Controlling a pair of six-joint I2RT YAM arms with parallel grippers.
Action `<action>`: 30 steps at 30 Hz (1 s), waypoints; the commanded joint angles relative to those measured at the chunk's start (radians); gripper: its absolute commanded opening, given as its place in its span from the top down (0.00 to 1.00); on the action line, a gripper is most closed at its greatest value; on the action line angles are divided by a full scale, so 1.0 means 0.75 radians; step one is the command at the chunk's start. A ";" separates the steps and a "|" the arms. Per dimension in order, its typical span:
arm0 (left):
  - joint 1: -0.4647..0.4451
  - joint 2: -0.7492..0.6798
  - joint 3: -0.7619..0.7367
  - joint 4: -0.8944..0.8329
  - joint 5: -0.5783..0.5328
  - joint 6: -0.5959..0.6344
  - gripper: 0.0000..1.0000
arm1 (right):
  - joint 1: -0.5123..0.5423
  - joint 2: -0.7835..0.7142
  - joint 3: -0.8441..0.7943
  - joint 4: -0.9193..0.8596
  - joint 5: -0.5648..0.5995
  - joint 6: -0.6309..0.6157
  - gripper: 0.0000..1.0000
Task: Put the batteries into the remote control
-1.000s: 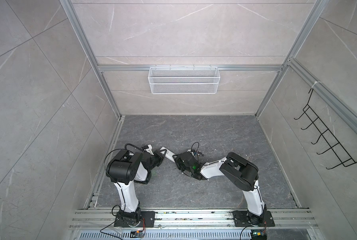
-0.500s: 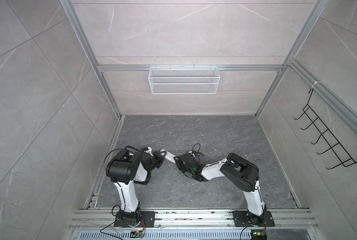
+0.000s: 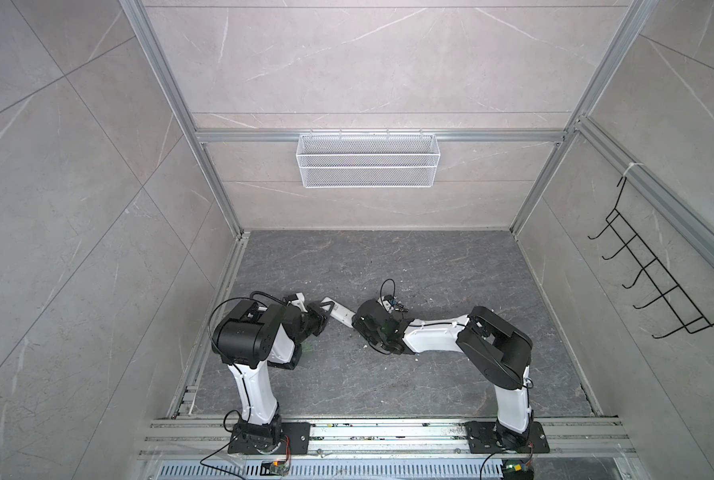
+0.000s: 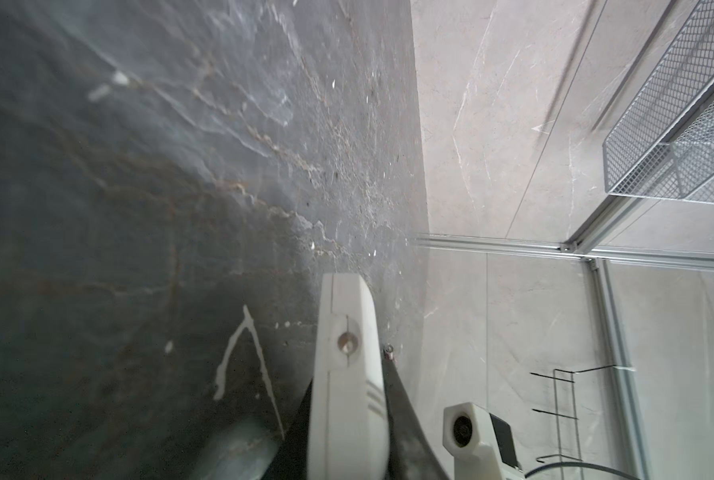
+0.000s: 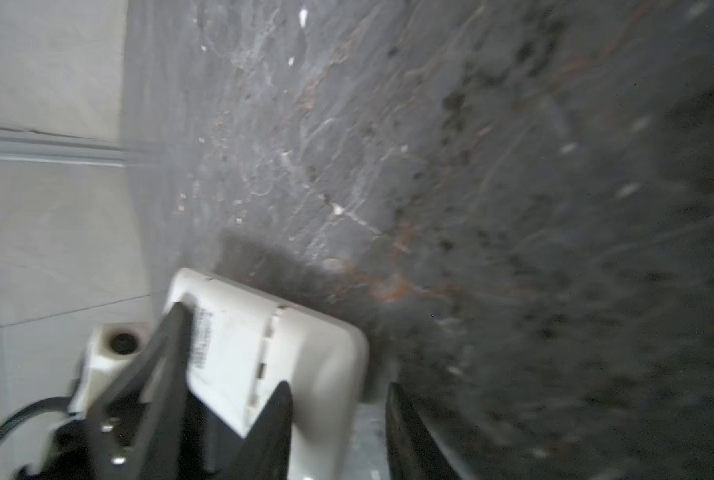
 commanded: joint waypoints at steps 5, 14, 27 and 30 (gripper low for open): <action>0.009 -0.029 0.019 0.128 -0.020 0.062 1.00 | -0.002 -0.054 -0.011 -0.250 0.016 -0.216 0.48; 0.008 -0.034 0.024 0.127 -0.006 0.058 1.00 | -0.020 -0.053 0.028 -0.055 -0.152 -0.259 0.28; 0.008 -0.052 0.021 0.126 0.000 0.051 1.00 | -0.033 0.080 0.165 -0.096 -0.244 -0.149 0.27; 0.008 -0.049 0.025 0.128 0.008 0.050 1.00 | -0.043 0.089 0.188 -0.135 -0.249 -0.146 0.27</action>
